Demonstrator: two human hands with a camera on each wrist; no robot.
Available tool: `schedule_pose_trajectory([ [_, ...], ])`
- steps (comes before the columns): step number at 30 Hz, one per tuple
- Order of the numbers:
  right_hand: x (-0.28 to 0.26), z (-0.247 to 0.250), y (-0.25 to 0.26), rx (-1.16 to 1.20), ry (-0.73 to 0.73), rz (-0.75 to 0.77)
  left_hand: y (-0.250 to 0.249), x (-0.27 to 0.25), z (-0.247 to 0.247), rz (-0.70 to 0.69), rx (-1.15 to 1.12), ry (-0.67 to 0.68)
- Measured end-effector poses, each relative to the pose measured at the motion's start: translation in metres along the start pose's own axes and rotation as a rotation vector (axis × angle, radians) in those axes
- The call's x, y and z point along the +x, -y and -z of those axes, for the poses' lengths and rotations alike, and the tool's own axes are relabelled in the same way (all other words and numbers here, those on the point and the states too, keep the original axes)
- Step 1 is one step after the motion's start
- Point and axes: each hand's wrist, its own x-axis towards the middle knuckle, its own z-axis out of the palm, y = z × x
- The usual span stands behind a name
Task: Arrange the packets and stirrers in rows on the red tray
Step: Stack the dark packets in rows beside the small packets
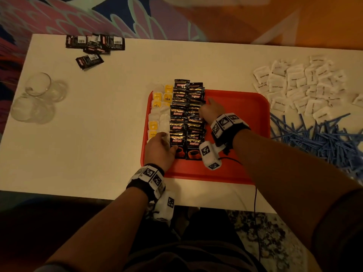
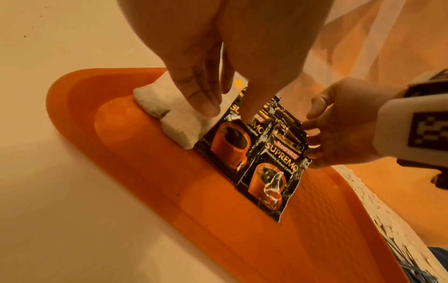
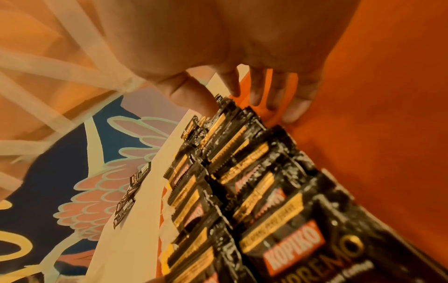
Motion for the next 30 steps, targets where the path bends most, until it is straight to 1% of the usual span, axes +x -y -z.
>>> schedule_pose_trajectory([
  [2, -0.018, 0.006, -0.005, -0.005, -0.023, 0.011, 0.001, -0.001, 0.0, -0.011, -0.011, 0.002],
  [7, -0.058, 0.001, -0.046, 0.08, 0.026, -0.046, 0.001, -0.004, 0.002, -0.054, -0.037, -0.021],
  [10, -0.085, -0.01, -0.066, 0.092, 0.013, 0.0, -0.001, -0.006, 0.005, -0.069, -0.095, -0.015],
  [12, -0.094, -0.018, -0.076, 0.093, -0.013, 0.011, -0.004, -0.006, 0.008, -0.061, -0.129, 0.026],
  [15, -0.098, -0.032, -0.081, 0.116, -0.023, 0.011, -0.006, -0.002, 0.011, -0.006, -0.215, 0.138],
  [17, -0.099, -0.043, -0.08, 0.184, -0.028, 0.026, -0.008, -0.002, 0.011, -0.002, -0.265, 0.195],
  [19, -0.098, -0.052, -0.078, 0.227, -0.044, 0.033, -0.011, -0.003, 0.01, -0.014, -0.332, 0.223],
  [24, -0.099, -0.052, -0.078, 0.236, -0.041, 0.023, -0.012, -0.002, 0.008, -0.02, -0.403, 0.22],
  [26, -0.101, -0.046, -0.078, 0.206, -0.036, 0.004, -0.01, 0.0, 0.009, -0.016, -0.406, 0.195],
  [30, -0.103, -0.029, -0.079, 0.144, -0.074, -0.041, -0.004, 0.006, 0.015, 0.037, -0.418, 0.172],
])
